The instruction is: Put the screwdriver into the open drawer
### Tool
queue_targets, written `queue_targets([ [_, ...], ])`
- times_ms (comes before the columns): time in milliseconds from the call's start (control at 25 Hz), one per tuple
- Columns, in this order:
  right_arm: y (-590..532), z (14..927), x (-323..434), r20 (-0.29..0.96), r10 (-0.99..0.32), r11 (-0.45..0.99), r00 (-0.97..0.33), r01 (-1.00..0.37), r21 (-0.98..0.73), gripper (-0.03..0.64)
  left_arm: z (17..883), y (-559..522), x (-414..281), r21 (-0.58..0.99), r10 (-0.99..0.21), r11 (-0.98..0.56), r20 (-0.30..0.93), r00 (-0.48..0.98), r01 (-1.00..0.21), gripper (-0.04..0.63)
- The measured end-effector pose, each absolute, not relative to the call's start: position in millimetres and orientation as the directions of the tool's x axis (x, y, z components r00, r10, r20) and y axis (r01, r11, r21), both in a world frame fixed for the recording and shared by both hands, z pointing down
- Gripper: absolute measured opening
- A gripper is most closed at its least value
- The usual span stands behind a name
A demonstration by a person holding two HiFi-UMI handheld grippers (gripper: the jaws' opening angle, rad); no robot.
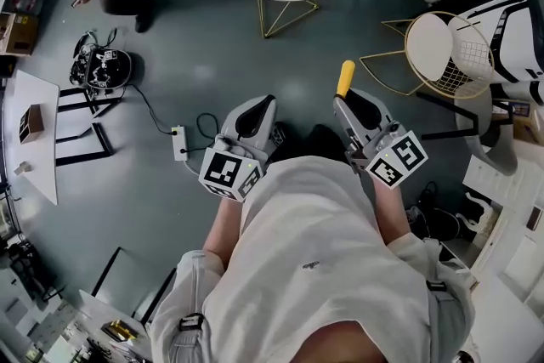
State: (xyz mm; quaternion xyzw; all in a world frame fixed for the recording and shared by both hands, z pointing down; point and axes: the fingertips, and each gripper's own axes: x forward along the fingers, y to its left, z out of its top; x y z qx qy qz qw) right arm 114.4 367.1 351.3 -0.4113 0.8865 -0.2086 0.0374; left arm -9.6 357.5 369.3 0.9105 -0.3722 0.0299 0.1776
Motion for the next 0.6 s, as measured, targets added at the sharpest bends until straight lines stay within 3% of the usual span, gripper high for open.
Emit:
queue_targets([
  [600, 317.6, 360.5, 111.5, 0.114, -0.745, 0.55, -0.657, -0.702, -0.453, 0.08, 383.6, 316.0, -16.8, 0.324, -0.669, -0.635, 0.223, 0.709, -0.701, 0.011],
])
